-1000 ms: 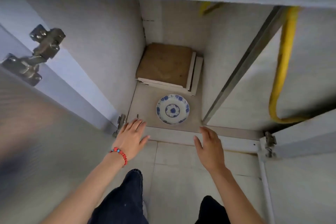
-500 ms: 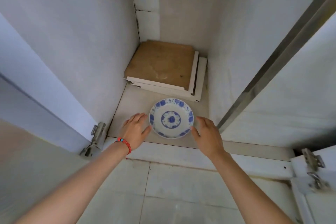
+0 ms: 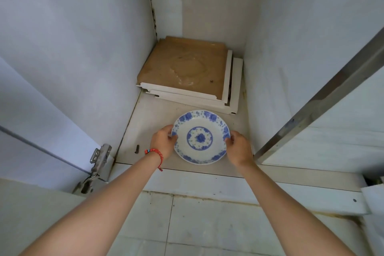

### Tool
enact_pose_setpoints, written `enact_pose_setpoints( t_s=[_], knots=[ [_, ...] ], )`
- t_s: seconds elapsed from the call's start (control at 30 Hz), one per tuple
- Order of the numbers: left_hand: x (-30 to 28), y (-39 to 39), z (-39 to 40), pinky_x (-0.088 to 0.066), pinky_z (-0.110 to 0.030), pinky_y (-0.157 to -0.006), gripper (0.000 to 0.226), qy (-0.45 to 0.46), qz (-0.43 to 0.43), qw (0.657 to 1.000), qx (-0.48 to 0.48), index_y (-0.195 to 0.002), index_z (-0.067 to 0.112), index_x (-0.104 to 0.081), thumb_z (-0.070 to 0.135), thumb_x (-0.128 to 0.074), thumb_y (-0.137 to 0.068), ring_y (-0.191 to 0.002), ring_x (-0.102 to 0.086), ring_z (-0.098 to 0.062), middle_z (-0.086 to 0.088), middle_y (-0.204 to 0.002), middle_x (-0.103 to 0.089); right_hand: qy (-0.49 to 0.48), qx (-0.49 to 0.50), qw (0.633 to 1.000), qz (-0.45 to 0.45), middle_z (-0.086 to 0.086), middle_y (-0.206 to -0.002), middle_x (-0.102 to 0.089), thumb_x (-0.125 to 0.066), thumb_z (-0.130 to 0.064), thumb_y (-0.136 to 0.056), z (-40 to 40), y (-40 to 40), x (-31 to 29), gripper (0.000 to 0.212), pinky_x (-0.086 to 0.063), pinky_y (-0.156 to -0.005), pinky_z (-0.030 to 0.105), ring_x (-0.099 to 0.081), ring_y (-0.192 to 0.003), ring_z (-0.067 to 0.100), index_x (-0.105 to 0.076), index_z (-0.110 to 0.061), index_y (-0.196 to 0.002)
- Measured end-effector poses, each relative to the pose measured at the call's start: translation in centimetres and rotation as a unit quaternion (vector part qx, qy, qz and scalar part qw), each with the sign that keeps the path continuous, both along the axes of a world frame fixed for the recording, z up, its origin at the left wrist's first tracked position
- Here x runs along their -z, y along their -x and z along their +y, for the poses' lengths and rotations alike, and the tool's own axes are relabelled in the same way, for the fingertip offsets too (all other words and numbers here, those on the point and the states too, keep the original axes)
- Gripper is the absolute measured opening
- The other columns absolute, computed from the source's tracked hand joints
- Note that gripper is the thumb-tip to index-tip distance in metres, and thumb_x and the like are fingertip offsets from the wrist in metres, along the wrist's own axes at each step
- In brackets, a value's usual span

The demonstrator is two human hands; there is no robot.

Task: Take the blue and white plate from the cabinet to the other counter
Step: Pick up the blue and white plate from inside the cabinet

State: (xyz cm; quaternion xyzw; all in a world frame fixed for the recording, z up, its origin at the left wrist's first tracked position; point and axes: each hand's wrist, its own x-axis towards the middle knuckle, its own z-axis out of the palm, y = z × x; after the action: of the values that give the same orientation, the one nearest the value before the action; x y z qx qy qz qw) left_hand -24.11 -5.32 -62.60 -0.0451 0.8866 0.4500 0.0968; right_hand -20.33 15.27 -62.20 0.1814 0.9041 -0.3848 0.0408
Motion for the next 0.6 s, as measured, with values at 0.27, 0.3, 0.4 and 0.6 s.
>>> enact_pose_setpoints(
  t_s=[0.27, 0.3, 0.4, 0.6],
  knots=[
    [0.8, -0.2, 0.5, -0.043, -0.028, -0.087, 0.031, -0.138, -0.044, 0.983, -0.109, -0.108, 0.006, -0.063, -0.004, -0.059, -0.079, -0.097, -0.056, -0.018, -0.016, -0.115, -0.065, 0.036, 0.036, 0.998, 0.044, 0.02, -0.091, -0.07, -0.044, -0.007, -0.09, 0.2, 0.2, 1.4, 0.022, -0.042, -0.057, 0.025, -0.064, -0.083, 0.031, -0.064, 0.001, -0.086],
    [0.8, -0.4, 0.4, -0.045, -0.031, -0.09, 0.032, -0.143, -0.046, 0.982, -0.113, -0.109, 0.005, -0.063, -0.005, -0.059, -0.079, -0.1, -0.057, -0.02, -0.016, -0.116, -0.065, 0.045, 0.039, 0.997, 0.058, 0.019, -0.088, -0.071, -0.045, -0.007, -0.089, 0.2, -0.2, 1.5, 0.021, -0.046, -0.059, 0.028, -0.065, -0.082, 0.031, -0.065, 0.0, -0.085],
    [0.4, -1.5, 0.1, -0.047, -0.038, -0.095, 0.035, -0.169, -0.044, 0.977, -0.125, -0.11, 0.005, -0.062, -0.007, -0.058, -0.078, -0.104, -0.057, -0.021, -0.014, -0.117, -0.064, 0.077, 0.038, 0.991, 0.101, 0.013, -0.08, -0.069, -0.049, -0.005, -0.088, 0.3, -1.6, 1.4, 0.017, -0.052, -0.064, 0.038, -0.065, -0.077, 0.03, -0.065, -0.001, -0.085],
    [-1.6, -5.0, -0.2, -0.047, -0.037, -0.091, 0.035, -0.238, -0.019, 0.959, -0.154, -0.11, 0.007, -0.062, -0.007, -0.058, -0.079, -0.108, -0.058, -0.024, -0.006, -0.114, -0.063, 0.091, 0.024, 0.983, 0.156, 0.009, -0.08, -0.069, -0.052, -0.005, -0.087, 0.3, -3.9, -0.3, 0.015, -0.056, -0.065, 0.039, -0.065, -0.075, 0.024, -0.066, -0.004, -0.091]
  ],
)
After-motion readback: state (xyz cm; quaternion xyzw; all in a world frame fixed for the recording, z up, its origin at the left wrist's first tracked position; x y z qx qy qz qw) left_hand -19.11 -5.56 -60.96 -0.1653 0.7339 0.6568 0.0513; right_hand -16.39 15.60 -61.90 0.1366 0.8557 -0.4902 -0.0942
